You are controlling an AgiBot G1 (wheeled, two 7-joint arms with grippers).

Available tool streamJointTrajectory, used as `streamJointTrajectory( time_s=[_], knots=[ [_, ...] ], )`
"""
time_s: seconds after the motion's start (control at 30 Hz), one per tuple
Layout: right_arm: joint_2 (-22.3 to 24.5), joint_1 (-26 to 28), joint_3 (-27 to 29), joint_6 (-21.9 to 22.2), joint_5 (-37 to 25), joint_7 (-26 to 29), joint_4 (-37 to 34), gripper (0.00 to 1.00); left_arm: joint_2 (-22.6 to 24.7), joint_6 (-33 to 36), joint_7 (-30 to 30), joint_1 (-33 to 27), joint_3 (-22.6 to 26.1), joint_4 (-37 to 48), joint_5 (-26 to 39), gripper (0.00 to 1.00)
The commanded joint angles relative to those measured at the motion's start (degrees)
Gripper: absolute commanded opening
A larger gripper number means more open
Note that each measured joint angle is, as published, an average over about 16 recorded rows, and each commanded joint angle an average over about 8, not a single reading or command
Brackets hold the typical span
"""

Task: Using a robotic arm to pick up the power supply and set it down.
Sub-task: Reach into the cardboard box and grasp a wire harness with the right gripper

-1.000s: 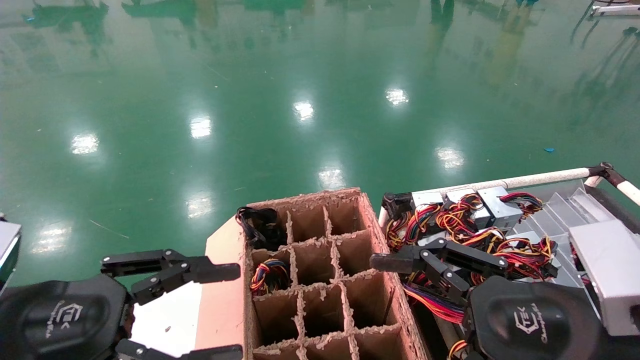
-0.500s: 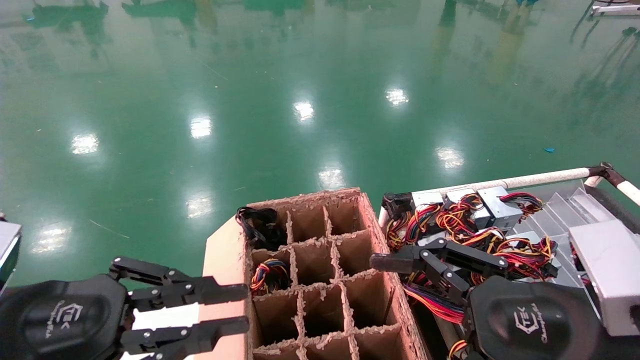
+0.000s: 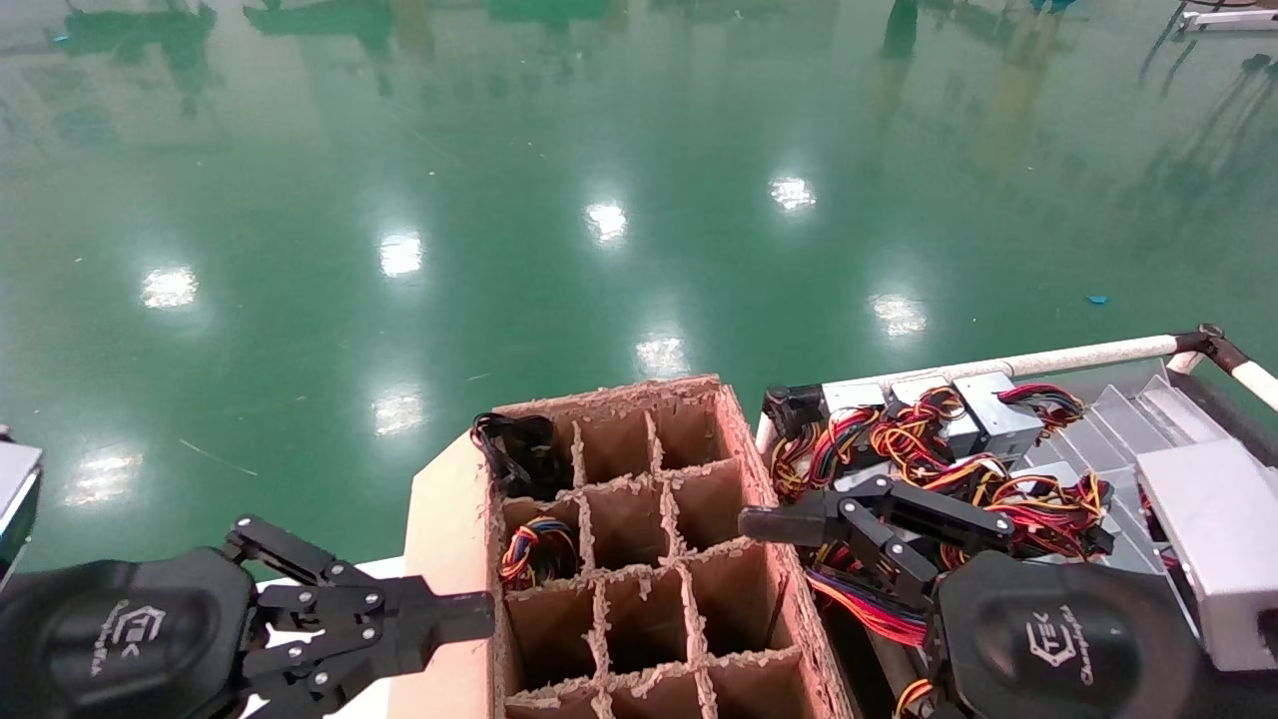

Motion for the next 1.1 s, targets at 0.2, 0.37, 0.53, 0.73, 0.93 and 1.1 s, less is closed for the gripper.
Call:
streamJointTrajectory(
  time_s=[0.2, 0.37, 0.53, 0.73, 0.93, 1.1],
  knots=[
    [-0.71, 0.48, -0.56, 0.66, -1.51, -0.45, 0.06, 1.0, 0.0, 0.0, 0.0, 0.0, 0.0, 0.0, 0.0, 1.0],
    [-4.02, 3.09, -3.2, 3.05, -7.78, -1.69, -0.34, 1.0, 0.0, 0.01, 0.01, -0.01, 0.01, 0.01, 0.0, 1.0],
    [-8.82, 7.2, -6.88, 5.48, -15.99, -3.41, -2.2, 1.0, 0.0, 0.01, 0.01, -0.01, 0.01, 0.01, 0.0, 1.0],
    [-14.81, 12.16, -10.88, 7.98, -24.93, -6.6, -5.82, 1.0, 0.0, 0.01, 0.01, -0.01, 0.02, 0.02, -0.01, 1.0],
    [-19.72, 15.97, -14.05, 11.42, -33.17, -10.76, -9.25, 1.0, 0.0, 0.01, 0.01, -0.01, 0.02, 0.02, -0.01, 1.0],
    [-23.53, 18.26, -16.31, 15.54, -39.72, -14.4, -12.32, 1.0, 0.0, 0.0, 0.02, -0.02, 0.03, 0.02, -0.01, 1.0]
  ],
)
